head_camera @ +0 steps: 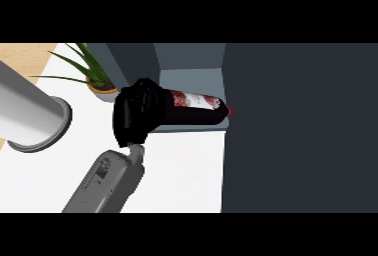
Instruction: Pick up the wine, place it into the cabinet and close the cabinet
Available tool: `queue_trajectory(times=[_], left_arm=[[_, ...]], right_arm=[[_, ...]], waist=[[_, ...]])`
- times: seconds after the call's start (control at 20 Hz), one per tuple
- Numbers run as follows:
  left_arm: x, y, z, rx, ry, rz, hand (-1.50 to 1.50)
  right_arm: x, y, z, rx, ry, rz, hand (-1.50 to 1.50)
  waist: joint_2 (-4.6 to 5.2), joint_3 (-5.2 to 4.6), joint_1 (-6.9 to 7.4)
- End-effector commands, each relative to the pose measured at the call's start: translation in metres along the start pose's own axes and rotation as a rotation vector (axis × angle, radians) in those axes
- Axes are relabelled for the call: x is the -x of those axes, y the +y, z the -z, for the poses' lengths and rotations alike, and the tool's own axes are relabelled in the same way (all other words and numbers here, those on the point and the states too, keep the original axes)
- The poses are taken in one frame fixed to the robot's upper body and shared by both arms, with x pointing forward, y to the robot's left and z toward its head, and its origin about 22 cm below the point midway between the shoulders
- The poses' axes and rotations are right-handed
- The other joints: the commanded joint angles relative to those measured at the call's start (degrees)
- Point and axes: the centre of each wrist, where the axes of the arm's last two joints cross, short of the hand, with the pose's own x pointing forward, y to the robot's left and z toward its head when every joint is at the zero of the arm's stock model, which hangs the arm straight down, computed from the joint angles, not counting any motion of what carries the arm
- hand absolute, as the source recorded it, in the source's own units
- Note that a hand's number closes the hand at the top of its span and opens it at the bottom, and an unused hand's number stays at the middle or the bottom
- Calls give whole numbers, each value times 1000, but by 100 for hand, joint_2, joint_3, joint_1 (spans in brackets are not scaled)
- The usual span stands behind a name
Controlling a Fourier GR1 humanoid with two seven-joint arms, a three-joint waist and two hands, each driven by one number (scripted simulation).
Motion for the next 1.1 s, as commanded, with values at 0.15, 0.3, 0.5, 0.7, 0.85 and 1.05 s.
queue_trajectory(times=[0.15, 0.3, 0.5, 0.7, 0.85, 1.05], left_arm=[[53, -13, -35, 40, 137, 81, 150], [56, -10, -23, 7, 143, 54, 150], [59, 1, -19, -12, 152, 12, 150], [59, 0, -17, -29, 168, 0, 150], [53, -6, -12, -38, 174, -10, 150], [48, -15, -2, -56, 168, 2, 150]], right_arm=[[-31, 2, -18, -42, -74, 67, -150], [-24, 5, -14, -62, -70, 60, -150], [-25, 3, -13, -50, -79, 58, -150], [-27, 1, -18, -57, -75, 54, -150], [-26, 3, -16, -31, -72, 56, -150], [-23, 5, -14, -64, -76, 70, -150]], waist=[[107, -5, -153], [141, -10, -273], [143, -9, -187], [136, 2, -282], [119, -4, -174], [149, 1, -313]])
